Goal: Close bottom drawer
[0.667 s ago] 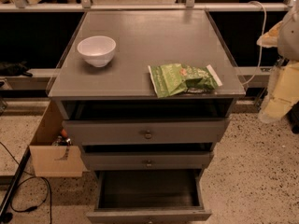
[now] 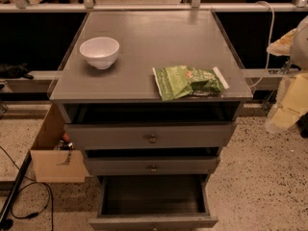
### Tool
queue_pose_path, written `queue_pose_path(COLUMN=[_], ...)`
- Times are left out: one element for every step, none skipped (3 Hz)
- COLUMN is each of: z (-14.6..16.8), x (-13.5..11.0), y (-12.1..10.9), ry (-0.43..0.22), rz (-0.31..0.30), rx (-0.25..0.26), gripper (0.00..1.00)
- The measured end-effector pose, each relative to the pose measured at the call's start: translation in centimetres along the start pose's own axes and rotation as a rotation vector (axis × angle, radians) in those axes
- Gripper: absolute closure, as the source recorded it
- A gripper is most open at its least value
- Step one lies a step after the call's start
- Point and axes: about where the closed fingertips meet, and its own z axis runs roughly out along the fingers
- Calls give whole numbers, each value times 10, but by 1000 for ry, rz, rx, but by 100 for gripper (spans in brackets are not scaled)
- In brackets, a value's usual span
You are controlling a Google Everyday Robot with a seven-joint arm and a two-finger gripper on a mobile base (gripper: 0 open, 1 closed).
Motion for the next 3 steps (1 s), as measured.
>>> queue_pose_path(z=[27, 74, 102], x=[11, 25, 17], y=[23, 48, 63], ry=[-105, -266, -439], rz=[50, 118, 130], rx=[-32, -76, -117], gripper=[0, 0, 0])
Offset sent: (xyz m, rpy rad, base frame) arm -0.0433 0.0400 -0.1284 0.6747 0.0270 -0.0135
